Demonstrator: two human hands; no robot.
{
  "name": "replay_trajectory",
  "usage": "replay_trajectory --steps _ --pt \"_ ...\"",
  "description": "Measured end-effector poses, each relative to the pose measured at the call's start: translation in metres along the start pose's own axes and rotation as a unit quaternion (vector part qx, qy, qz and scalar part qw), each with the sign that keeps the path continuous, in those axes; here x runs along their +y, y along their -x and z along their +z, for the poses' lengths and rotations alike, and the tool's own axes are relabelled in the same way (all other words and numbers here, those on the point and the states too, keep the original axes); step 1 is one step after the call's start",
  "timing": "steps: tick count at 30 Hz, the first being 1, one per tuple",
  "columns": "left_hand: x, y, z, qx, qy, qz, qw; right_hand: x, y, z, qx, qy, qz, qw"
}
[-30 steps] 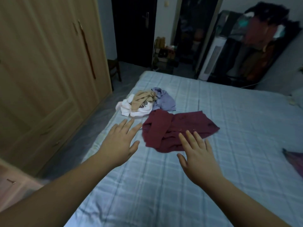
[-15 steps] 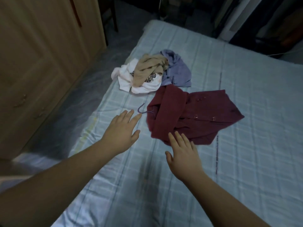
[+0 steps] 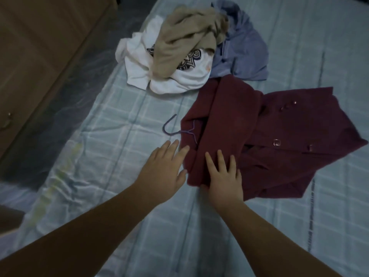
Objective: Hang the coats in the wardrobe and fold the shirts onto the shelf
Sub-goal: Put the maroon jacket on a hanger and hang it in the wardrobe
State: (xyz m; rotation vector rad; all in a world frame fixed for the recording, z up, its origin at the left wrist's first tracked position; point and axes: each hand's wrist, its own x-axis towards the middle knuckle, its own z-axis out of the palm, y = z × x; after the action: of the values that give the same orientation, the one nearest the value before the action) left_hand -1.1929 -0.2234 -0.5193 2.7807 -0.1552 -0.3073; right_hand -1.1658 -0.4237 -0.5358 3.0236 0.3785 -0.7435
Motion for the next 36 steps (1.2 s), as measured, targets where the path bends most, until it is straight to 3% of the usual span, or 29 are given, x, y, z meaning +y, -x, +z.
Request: replay_trajectory --steps 6,9,11,14,16,18,20,22,26,28,32,36 --pt "0.001 -0.018 0.027 -0.015 0.017 0.004 1.000 0.026 -0.016 0.006 0.159 -0.157 -0.073 0.972" --pt "0.003 -0.023 0.024 -0.031 -0.005 0.022 0.999 0.041 -0.017 -0.023 0.199 -0.237 -0.046 0.950" --pt "0.006 -0.031 0.014 -0.024 -0.002 0.019 1.000 0.057 -0.020 -0.052 0.246 -0.253 -0.029 0.935" --pt "0.011 -0.043 -0.004 -0.003 0.006 0.013 1.000 0.093 -0.036 -0.097 0.331 -0.189 -0.008 0.925" --pt "0.015 -0.049 -0.009 0.002 -0.001 0.014 1.000 0.119 -0.049 -0.110 0.302 -0.111 0.037 0.946" --pt "0.020 -0.051 -0.010 -0.005 -0.006 0.014 1.000 0.127 -0.054 -0.109 0.179 -0.049 0.064 0.981" --pt "0.025 -0.050 -0.008 -0.009 -0.002 0.014 1.000 0.110 -0.045 -0.099 0.072 -0.029 0.098 0.992" --pt "0.027 -0.047 -0.004 -0.010 0.003 0.013 1.000 0.080 -0.029 -0.089 0.084 -0.033 0.112 0.990" --pt "0.025 -0.039 0.007 -0.020 0.002 0.009 1.000 0.023 -0.004 -0.056 0.185 -0.116 -0.007 0.976" --pt "0.022 -0.034 0.011 -0.020 0.003 0.009 1.000 0.004 -0.002 -0.031 0.136 -0.159 -0.037 0.977" --pt "0.013 -0.024 0.018 -0.027 0.004 0.012 1.000 -0.006 -0.012 0.004 0.030 -0.114 0.011 0.993" --pt "0.004 -0.014 0.025 -0.028 0.004 0.008 1.000 -0.008 -0.037 0.008 0.055 -0.090 0.042 0.994"
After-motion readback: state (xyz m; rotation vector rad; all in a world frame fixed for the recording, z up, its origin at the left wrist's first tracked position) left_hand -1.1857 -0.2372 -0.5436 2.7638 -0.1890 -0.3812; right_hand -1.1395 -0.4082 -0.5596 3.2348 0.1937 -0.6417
